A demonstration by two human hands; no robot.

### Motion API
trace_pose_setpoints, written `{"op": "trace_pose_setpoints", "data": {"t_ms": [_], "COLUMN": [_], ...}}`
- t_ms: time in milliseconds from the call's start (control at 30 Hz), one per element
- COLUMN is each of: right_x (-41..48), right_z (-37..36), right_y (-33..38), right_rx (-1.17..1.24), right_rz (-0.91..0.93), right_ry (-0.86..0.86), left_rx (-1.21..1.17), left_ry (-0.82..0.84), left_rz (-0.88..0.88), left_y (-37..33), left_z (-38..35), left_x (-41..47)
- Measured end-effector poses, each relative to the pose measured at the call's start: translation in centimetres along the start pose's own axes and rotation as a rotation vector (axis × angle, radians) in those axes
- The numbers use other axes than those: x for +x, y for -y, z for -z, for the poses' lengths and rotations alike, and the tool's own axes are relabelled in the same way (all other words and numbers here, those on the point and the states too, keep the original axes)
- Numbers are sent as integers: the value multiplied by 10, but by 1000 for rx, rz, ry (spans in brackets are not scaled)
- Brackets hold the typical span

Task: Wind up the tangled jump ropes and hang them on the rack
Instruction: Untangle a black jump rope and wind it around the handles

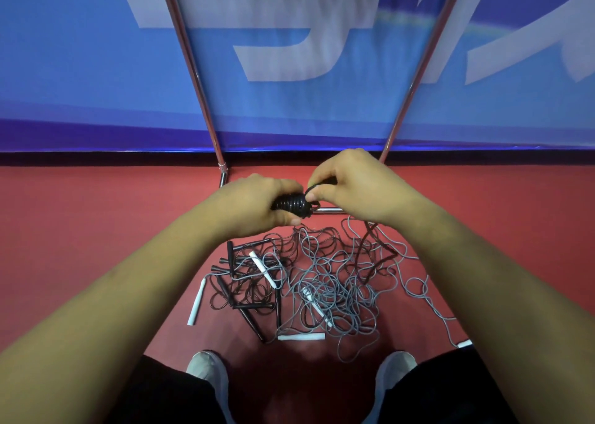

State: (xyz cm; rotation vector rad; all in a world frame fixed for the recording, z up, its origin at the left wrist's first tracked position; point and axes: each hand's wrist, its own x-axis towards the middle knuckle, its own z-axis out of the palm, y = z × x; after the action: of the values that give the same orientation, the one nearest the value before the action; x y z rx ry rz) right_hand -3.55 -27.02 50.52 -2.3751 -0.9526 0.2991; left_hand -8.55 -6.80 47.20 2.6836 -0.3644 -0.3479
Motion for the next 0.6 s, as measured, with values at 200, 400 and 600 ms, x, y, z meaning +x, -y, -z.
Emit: {"op": "trace_pose_setpoints", "data": {"t_ms": [200, 400, 600], "right_x": [2, 3, 6], "right_z": [0, 7, 0], "right_y": [-2, -14, -17], "right_rx": [147, 517, 661], "right_rz": [-96, -176, -205], "right_ry": [-79, -46, 9], "left_rx": [-110, -810, -1195], "left_ry": [159, 83, -183], "left_rz": [-90, -145, -54], "left_y": [5, -5, -11], "left_z": [4, 7, 3], "left_x": [-5, -16, -11]}}
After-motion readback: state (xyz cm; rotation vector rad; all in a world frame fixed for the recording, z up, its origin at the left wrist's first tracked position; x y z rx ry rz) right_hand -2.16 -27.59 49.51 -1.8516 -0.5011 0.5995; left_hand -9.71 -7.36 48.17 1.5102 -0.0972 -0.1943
